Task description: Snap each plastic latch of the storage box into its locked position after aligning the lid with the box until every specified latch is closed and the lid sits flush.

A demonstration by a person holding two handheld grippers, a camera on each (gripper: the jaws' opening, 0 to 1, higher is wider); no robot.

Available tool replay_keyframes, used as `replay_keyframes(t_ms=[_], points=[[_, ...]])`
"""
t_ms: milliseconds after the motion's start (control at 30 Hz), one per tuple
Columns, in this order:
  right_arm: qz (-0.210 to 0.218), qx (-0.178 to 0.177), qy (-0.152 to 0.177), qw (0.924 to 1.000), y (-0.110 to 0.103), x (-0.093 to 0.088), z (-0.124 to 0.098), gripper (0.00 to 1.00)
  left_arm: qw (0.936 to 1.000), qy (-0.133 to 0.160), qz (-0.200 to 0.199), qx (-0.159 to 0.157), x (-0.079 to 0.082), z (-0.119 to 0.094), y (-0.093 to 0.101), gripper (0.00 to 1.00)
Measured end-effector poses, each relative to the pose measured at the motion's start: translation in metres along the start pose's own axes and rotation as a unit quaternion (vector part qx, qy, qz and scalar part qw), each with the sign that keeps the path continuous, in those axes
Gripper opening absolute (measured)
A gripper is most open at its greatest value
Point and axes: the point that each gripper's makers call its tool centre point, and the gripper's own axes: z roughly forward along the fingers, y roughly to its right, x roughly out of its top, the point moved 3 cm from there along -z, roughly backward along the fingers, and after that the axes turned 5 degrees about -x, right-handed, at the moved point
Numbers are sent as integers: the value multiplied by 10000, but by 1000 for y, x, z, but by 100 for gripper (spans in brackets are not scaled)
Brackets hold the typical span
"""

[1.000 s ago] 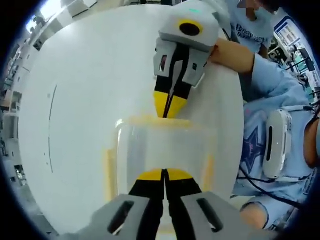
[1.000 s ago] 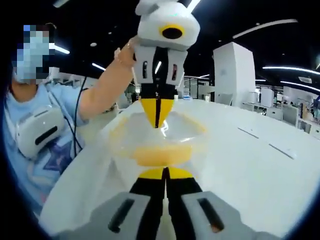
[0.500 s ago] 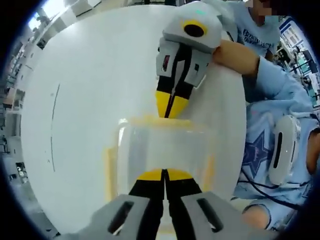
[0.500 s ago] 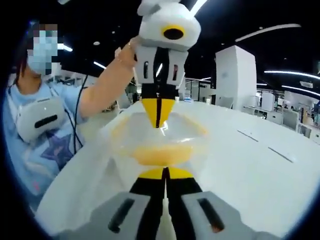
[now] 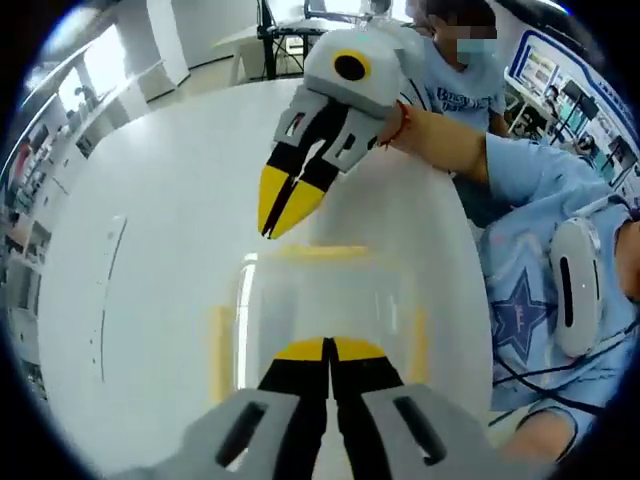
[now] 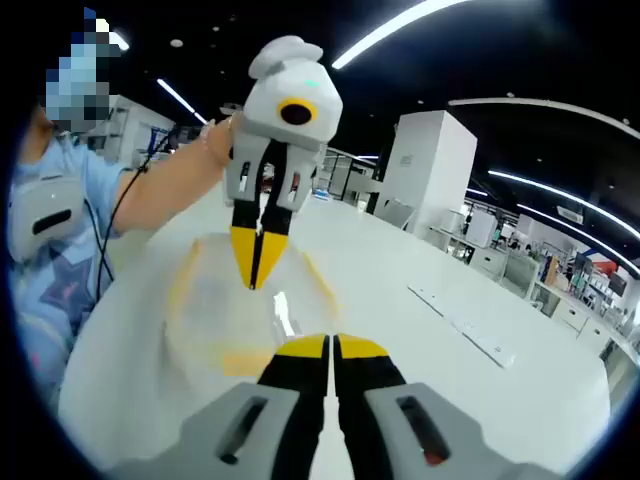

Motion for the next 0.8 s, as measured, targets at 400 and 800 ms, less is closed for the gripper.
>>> replay_keyframes(t_ms=[400,800], points=[[-965,681,-1449,9824,-34,32,40,0,9987,418,166,235,-20,-12,-1,0],[-1931,958,-2860,9337,-41,27,43,0,9973,555,-170,444,-31,-27,-3,0]])
